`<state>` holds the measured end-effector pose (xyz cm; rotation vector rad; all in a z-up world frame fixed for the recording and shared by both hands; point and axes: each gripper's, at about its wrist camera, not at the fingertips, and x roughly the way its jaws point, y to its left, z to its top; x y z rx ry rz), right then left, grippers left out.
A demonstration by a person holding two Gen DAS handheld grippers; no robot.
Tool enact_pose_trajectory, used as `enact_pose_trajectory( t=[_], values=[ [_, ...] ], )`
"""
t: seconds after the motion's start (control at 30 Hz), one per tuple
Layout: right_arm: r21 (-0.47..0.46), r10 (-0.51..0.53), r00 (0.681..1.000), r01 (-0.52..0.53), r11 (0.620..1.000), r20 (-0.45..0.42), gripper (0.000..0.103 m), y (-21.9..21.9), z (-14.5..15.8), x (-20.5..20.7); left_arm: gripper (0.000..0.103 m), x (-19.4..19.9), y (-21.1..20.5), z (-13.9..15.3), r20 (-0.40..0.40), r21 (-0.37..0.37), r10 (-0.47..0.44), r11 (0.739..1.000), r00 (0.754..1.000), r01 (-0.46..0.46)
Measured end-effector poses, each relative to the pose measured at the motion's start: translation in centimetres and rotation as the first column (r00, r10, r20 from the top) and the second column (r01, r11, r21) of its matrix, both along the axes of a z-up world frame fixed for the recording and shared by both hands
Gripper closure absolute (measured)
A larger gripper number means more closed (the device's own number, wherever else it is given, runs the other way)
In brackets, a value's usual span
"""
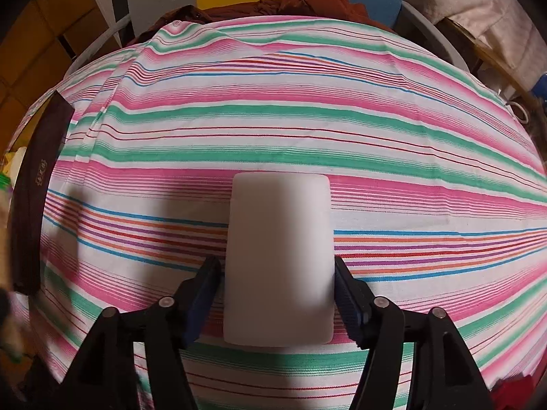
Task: Organize objects
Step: 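Carry cracker packet and white sponge into the gold tray and open both tools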
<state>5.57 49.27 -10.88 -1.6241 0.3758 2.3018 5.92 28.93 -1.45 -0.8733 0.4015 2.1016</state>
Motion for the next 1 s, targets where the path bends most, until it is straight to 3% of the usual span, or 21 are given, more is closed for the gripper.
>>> enact_pose_trajectory(
  t=[0.13, 0.5, 0.6, 0.77, 1.0],
  values=[
    [-0.004, 0.021, 1.000, -0.021, 1.000, -0.017, 0.024, -0.3, -0.3, 0.3, 0.056, -0.1, -1.4, 1.5, -0.022, 0.032, 0.027, 0.999, 0.999, -0.026],
    [0.030, 0.030, 0.999, -0.030, 0.999, 0.011, 0.023, -1.2, -0.7, 0.0, 0.056, -1.6, -4.5, 2.6, -0.029, 0.068, 0.114, 0.991, 0.993, -0.112],
    [0.039, 0.041, 0.999, -0.041, 0.998, 0.009, 0.027, -1.2, -0.5, -0.1, 0.056, -2.1, -5.2, 2.5, -0.029, 0.068, 0.132, 0.989, 0.991, -0.130],
    [0.051, 0.054, 0.998, -0.054, 0.997, -0.008, 0.044, -1.5, -0.1, -0.1, 0.056, -2.7, -6.4, 2.3, -0.027, 0.068, 0.161, 0.985, 0.987, -0.159],
    [0.060, 0.050, 0.999, -0.049, 0.997, -0.014, 0.046, -1.6, 0.2, -0.3, 0.056, -3.5, -8.4, 2.1, -0.029, 0.067, 0.201, 0.978, 0.979, -0.199]
  ],
)
